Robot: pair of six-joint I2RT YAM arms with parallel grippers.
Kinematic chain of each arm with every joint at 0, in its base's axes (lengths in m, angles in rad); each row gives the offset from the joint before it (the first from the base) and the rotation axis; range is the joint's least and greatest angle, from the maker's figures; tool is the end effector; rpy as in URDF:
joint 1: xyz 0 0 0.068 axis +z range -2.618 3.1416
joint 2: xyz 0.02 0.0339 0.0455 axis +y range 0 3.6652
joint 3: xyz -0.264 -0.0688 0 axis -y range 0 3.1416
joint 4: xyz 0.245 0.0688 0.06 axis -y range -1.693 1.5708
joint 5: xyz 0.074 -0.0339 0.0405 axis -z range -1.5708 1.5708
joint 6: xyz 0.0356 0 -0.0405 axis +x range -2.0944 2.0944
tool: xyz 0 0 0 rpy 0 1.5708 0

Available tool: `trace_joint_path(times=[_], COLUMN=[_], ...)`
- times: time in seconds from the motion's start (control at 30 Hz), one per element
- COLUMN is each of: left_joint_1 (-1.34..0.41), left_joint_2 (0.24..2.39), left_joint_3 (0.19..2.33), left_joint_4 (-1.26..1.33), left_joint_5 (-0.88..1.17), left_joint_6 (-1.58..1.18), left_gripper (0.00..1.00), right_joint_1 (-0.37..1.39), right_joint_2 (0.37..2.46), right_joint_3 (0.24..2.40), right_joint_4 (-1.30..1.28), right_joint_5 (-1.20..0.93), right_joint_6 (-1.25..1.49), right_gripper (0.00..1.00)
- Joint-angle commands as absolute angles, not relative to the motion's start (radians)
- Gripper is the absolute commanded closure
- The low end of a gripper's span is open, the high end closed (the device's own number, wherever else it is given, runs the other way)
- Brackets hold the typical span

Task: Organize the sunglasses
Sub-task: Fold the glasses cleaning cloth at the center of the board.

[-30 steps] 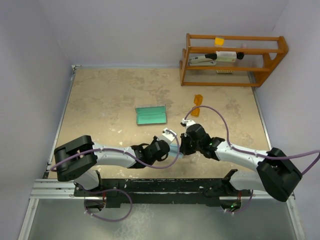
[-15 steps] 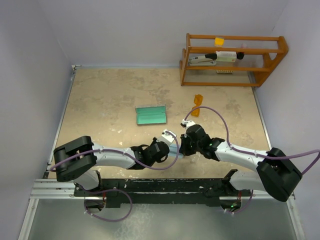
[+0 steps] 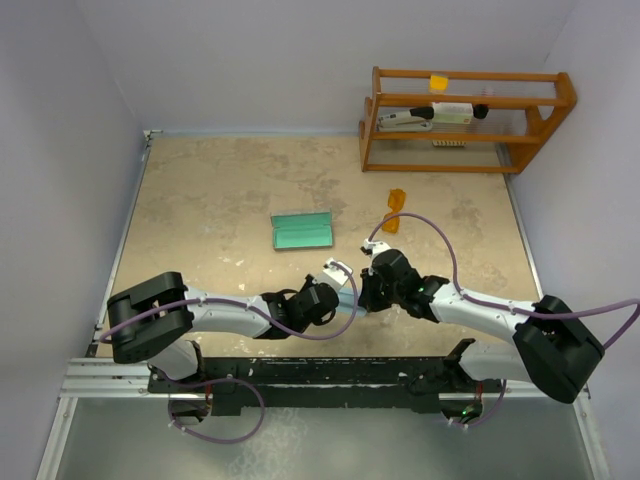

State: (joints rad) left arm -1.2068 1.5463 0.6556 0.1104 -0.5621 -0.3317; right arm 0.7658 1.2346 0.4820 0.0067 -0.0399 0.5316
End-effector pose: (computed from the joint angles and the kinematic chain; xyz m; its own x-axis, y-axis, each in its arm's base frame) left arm 0.1204 -0.2626 0.1514 -0.4504 0.4082 -0.7941 0.5385 0.8336 0.1231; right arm 0.1671 0.1627 0.1647 -0.7834 -0.0506 -0.6194 -0.3672 0.8418 0.3957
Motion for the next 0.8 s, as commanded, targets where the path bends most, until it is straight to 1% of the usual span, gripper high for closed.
trace_joint_path(times=[0.0, 0.77], left_joint_1=[-1.215, -1.216], left_joint_2=[1.528, 1.543], left_joint_3=[0.642, 0.635], left_joint_4=[0.143, 0.150], left_joint_5=[-0.581, -0.569], left_joint_6=[-0.355, -0.362], left_gripper=[1.00, 1.00], right_joint_1=[0.771, 0.775], right_joint_2=[1.224, 1.226], right_joint_3=[0.467, 0.463], right_joint_4=[0.031, 0.040], right_joint_5=[-0.022, -0.021], right_joint_6=[0.541, 0.545], right_gripper=[1.00, 1.00])
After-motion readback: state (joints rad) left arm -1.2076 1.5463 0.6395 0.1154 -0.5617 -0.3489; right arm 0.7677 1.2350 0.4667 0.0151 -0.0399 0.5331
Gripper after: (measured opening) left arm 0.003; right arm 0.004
